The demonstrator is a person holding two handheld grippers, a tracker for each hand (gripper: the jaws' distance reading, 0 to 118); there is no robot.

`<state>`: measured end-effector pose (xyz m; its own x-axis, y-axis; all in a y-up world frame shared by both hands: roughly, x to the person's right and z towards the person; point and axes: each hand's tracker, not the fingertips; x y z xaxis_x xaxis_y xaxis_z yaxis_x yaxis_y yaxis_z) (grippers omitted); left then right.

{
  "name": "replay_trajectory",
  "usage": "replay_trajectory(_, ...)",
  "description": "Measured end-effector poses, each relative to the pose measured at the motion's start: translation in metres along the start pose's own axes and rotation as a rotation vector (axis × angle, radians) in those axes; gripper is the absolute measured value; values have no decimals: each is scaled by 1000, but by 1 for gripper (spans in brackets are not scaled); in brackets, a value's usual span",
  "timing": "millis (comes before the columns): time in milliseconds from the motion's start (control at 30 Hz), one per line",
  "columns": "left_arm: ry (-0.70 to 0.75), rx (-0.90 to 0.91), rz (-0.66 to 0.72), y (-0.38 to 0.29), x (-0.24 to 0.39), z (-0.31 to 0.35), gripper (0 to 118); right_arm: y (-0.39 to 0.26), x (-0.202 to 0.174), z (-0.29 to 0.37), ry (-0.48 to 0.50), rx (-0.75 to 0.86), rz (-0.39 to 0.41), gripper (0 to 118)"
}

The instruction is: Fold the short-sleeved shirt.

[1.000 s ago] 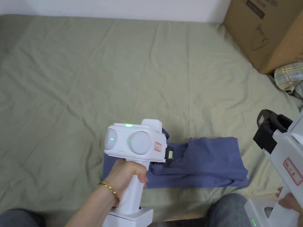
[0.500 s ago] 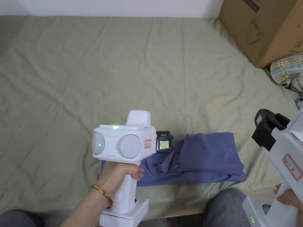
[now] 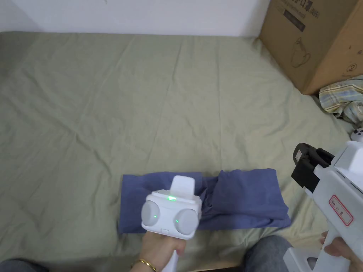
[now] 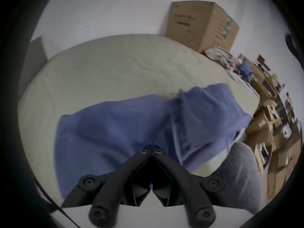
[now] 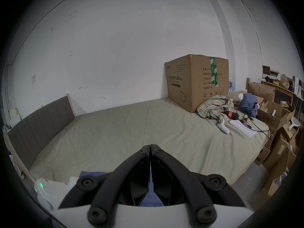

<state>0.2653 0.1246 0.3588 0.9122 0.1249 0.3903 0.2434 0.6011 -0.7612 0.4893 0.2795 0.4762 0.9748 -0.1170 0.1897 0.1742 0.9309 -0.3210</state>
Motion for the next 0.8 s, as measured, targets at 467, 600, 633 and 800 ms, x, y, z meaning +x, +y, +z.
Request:
replay_trajectory(467,-229,202,195,46,-38,53,19,14,-15,23,-25,12,3,0)
replay_trajectory(600,-304,234,367,58,-113,74,118,18,-22,22,-2,28,0,0)
replay_trajectory(633,-316,238,400,55,-132,76,118,18,-25,21,3,31,-2,0)
replay_trajectory(800,-501,128,612,23,-212,64,118,15,-14,7,32,27,-6,0)
